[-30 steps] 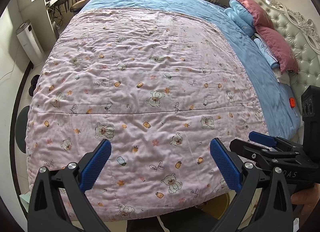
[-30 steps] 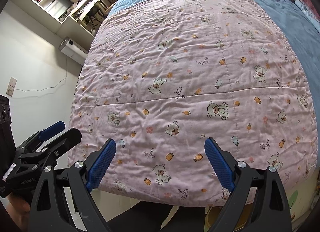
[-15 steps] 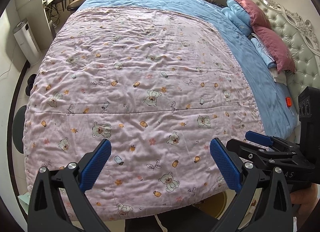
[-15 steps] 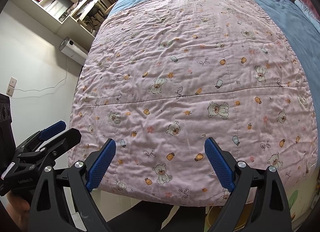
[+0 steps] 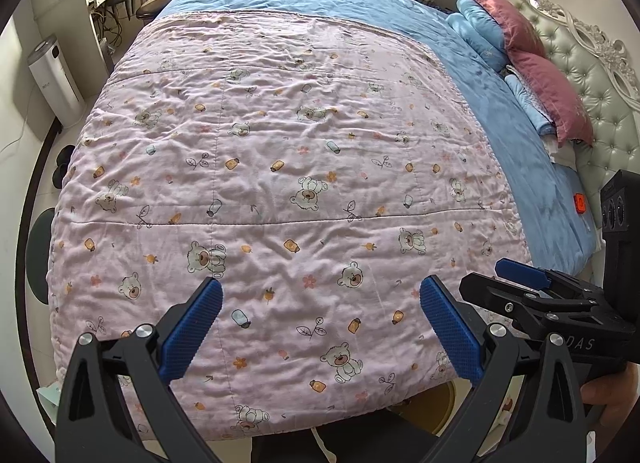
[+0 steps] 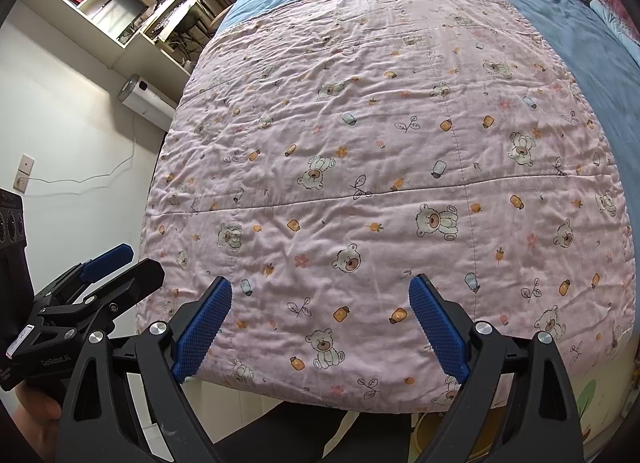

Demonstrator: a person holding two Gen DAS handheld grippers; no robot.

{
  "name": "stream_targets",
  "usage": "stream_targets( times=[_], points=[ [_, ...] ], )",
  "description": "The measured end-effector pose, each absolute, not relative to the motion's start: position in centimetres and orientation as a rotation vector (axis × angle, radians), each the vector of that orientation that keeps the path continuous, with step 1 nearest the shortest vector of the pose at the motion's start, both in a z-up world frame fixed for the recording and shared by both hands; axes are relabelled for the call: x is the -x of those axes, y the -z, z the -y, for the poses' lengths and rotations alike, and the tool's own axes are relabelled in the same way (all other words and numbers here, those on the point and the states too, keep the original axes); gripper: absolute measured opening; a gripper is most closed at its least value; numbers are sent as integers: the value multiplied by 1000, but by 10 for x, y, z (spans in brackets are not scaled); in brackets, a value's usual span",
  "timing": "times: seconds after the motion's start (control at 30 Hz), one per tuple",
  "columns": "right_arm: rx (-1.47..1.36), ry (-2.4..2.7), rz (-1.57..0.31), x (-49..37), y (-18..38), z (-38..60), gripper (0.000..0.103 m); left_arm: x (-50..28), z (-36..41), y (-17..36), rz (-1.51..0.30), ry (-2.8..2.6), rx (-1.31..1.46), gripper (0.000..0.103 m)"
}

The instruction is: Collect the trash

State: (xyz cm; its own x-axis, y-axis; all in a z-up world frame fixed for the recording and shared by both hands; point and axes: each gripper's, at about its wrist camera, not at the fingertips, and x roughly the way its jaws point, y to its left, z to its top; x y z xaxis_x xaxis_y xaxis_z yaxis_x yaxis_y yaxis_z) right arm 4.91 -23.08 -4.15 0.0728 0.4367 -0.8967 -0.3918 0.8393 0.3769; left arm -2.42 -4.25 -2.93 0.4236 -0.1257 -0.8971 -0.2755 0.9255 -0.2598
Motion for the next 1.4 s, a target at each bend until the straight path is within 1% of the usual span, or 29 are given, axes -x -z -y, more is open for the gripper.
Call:
stream_targets(
  times=[1.4],
  points=[
    [-34,-632,-1367,-53,45,222,87,24,36,26,-1119,-131,435,99]
  ],
)
